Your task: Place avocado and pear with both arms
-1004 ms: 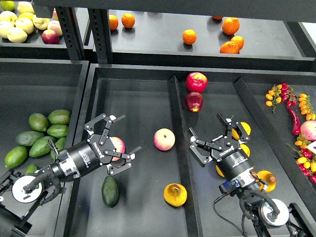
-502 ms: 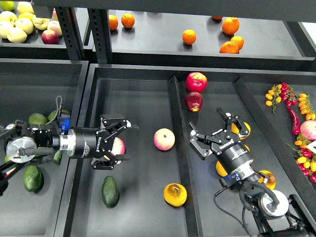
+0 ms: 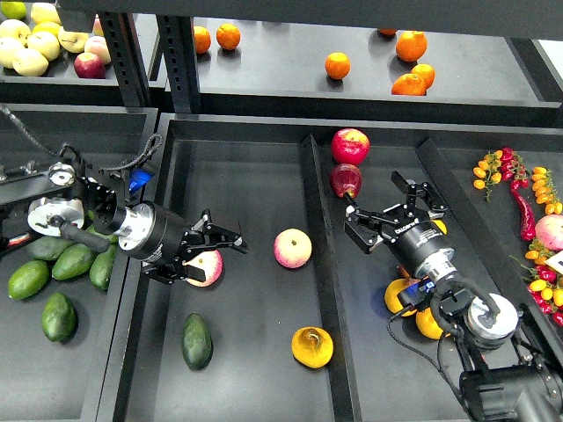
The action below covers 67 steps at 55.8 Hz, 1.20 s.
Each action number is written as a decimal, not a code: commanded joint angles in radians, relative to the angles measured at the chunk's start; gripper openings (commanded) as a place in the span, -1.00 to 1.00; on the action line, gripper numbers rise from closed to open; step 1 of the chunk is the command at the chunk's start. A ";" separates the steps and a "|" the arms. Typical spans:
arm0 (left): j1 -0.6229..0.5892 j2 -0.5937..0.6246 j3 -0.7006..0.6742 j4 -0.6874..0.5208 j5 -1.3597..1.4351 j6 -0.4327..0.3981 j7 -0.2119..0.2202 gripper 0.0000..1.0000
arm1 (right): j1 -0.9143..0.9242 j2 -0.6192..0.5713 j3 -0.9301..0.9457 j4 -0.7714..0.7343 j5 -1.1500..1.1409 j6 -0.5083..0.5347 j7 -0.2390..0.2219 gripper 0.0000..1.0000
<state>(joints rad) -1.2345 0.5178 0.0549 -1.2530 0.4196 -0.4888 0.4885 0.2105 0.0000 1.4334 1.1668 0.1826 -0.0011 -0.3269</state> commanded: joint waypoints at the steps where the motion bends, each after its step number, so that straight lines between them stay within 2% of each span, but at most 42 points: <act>1: -0.011 -0.021 0.088 0.014 0.056 0.000 0.000 0.99 | 0.026 0.000 0.001 -0.022 0.002 0.003 0.000 0.99; 9: 0.004 -0.085 0.161 0.085 0.139 0.000 0.000 0.99 | 0.038 0.000 -0.002 -0.029 0.005 0.003 0.000 0.99; 27: 0.046 -0.193 0.212 0.221 0.139 0.000 0.000 0.99 | 0.052 0.000 -0.002 -0.055 0.012 0.007 0.000 0.99; 42: 0.147 -0.262 0.198 0.293 0.140 0.000 0.000 0.98 | 0.052 0.000 0.001 -0.067 0.012 0.015 0.000 0.99; 67: 0.173 -0.340 0.183 0.382 0.139 0.000 0.000 0.98 | 0.052 0.000 0.001 -0.069 0.018 0.018 -0.001 0.99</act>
<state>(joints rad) -1.0650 0.1932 0.2455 -0.8943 0.5598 -0.4888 0.4887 0.2623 0.0000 1.4345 1.0968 0.1978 0.0155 -0.3277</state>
